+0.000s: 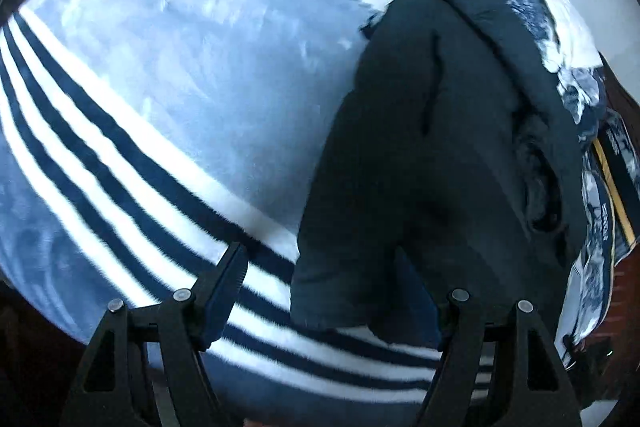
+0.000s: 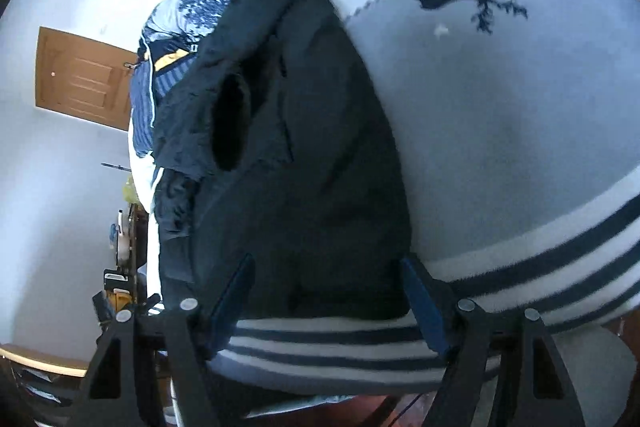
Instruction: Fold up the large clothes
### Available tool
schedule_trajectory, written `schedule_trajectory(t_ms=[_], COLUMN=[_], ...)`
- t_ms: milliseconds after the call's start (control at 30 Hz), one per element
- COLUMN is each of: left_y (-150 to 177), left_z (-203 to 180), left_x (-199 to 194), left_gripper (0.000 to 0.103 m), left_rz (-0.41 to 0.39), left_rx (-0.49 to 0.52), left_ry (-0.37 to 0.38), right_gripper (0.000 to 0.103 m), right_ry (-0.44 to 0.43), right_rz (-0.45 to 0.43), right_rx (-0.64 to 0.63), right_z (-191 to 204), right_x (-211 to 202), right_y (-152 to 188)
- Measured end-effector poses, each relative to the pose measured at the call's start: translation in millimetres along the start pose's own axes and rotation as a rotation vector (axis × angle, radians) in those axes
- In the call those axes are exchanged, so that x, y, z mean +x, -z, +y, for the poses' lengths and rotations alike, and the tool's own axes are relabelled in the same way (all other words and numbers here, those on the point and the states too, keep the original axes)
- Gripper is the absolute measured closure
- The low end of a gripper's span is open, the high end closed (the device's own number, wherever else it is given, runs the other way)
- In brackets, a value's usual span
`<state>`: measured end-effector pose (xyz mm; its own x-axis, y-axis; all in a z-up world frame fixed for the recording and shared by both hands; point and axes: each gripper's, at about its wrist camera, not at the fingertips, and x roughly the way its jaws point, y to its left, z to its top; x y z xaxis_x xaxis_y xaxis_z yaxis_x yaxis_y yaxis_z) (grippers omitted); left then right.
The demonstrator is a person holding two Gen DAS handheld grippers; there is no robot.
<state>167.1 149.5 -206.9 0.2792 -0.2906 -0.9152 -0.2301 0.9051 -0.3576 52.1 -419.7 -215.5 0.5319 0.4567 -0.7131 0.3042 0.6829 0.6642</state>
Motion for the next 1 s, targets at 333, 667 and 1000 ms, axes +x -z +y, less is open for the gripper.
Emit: schedule_trajectory(t_ms=[333,667,1000], left_y=[11.1,62.0,92.8], left_z=[-21.6,-41.9,-23.5], left_x=[0.6,-105.0,-81.3], left_gripper=[0.089,0.099,0.095], left_rz=[-0.012,-0.045,0.025], left_rx=[0.033,0.121,0.124], left_ry=[0.049,0.124,0.035], right_gripper=[0.076,0.100,0.099], right_ry=[0.088,0.066,0.178], right_rz=[0.039,-0.010,-0.005], right_rx=[-0.022,-0.107,-0.085], right_z=[-7.3,34.5,21.8], right_x=[28.3,-49.7,-63.8], right_y=[-2.6,3.3,27.2])
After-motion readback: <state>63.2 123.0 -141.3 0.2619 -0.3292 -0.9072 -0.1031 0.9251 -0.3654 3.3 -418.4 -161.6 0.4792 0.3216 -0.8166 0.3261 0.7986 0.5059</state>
